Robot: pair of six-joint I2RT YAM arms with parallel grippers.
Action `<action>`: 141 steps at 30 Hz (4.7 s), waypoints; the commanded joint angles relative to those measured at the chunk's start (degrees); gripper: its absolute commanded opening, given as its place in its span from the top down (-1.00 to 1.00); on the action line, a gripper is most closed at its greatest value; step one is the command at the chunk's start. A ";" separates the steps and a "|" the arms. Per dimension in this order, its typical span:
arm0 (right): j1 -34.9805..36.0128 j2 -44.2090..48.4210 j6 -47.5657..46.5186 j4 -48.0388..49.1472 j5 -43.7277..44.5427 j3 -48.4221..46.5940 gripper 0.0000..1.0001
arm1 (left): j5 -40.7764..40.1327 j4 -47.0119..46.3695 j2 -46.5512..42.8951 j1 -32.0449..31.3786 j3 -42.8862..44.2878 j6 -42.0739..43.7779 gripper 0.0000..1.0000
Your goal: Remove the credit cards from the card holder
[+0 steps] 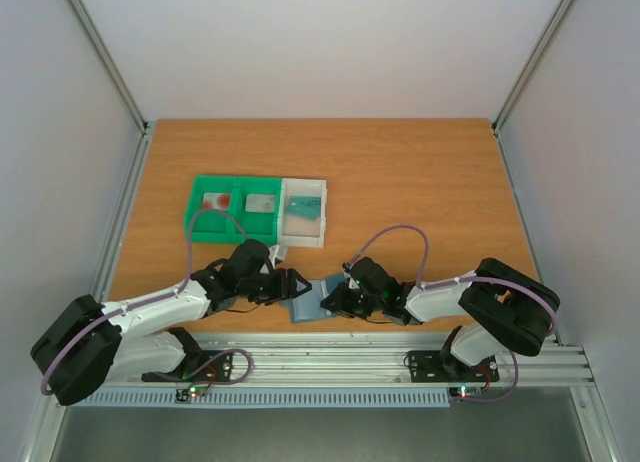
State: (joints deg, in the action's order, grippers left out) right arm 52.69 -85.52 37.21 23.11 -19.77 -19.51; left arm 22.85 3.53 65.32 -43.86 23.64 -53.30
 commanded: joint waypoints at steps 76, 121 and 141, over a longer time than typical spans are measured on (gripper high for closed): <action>2.20 6.02 -8.39 -31.52 9.46 -10.16 0.51 | 0.05 -18.18 7.53 -2.48 -3.16 -8.82 -0.45; 2.24 5.29 -5.24 -25.13 10.72 -4.71 0.73 | 3.55 -28.87 17.11 -6.06 -1.39 -12.77 -0.50; 2.25 13.78 -6.07 -23.76 13.55 -1.74 0.65 | 3.48 -30.39 18.23 -7.03 2.60 -12.95 -0.49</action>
State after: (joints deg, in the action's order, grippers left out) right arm 54.61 -74.37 31.83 0.71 -9.13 -22.39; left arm 26.63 -25.56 83.31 -50.39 24.93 -66.92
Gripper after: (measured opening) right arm 0.162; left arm 0.746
